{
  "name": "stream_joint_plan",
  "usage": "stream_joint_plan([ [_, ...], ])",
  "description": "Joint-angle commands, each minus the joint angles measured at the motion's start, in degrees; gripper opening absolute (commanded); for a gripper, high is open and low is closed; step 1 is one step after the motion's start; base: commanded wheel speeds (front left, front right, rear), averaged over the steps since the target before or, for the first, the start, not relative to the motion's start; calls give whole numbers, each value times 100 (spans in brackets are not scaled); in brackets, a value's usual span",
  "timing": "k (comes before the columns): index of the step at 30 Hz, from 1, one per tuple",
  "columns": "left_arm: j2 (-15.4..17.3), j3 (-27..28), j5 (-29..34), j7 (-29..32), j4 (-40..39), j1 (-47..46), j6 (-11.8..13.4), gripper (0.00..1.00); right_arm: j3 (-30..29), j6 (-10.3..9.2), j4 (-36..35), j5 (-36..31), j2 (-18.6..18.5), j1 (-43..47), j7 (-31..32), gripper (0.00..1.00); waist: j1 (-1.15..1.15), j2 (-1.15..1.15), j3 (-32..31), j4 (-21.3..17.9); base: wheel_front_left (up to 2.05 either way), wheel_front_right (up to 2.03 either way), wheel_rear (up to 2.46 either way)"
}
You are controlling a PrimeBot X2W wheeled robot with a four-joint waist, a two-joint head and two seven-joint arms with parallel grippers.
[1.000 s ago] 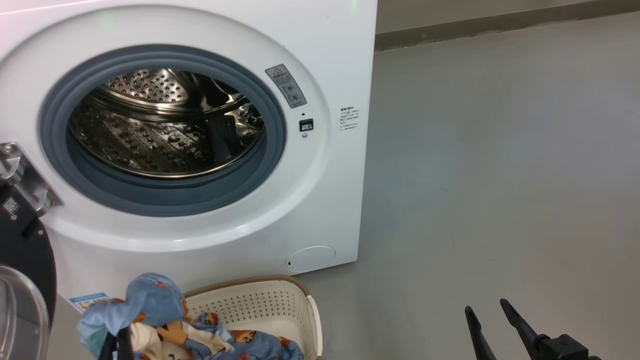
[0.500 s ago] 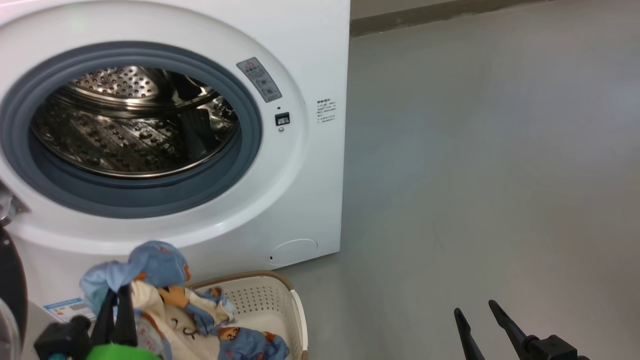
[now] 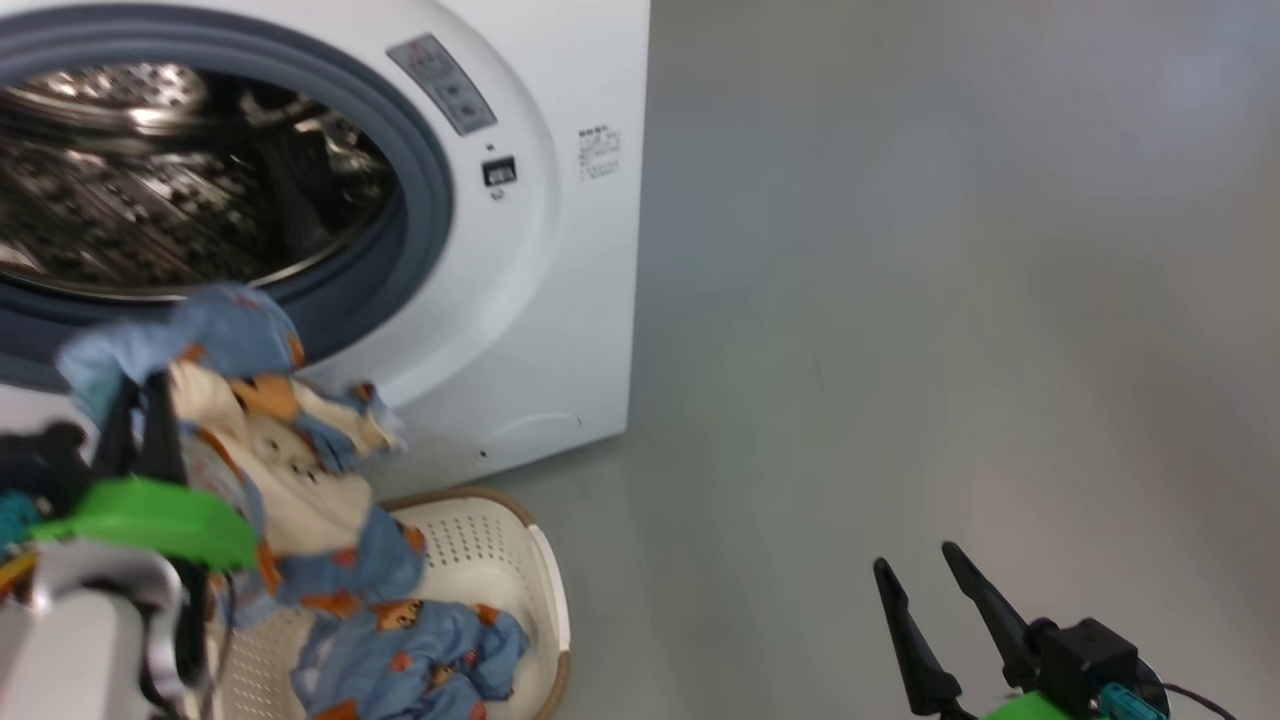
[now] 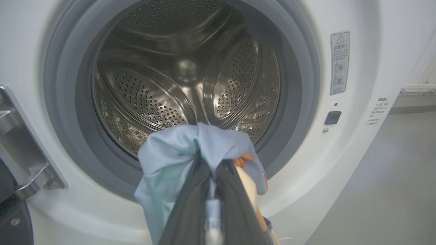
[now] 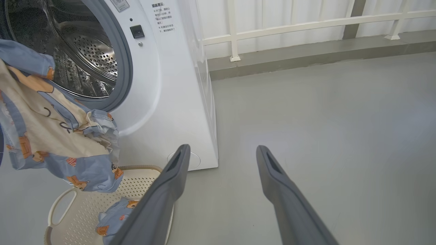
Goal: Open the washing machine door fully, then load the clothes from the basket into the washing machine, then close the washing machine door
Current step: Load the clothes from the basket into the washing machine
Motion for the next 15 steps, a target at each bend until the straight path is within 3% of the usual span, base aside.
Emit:
stream_joint_plan([
  [1, 271, 234, 67, 8, -17, -446, -29, 0, 193, 9, -157, 65, -26, -227, -69, 100, 0, 0, 398, -236, 0, 0, 0],
  [15, 846, 288, 277, -232, 1241, -2384, -40, 0, 640, 9, -251, 406, -25, -683, -69, 100, 0, 0, 1520, -712, 0, 0, 0],
])
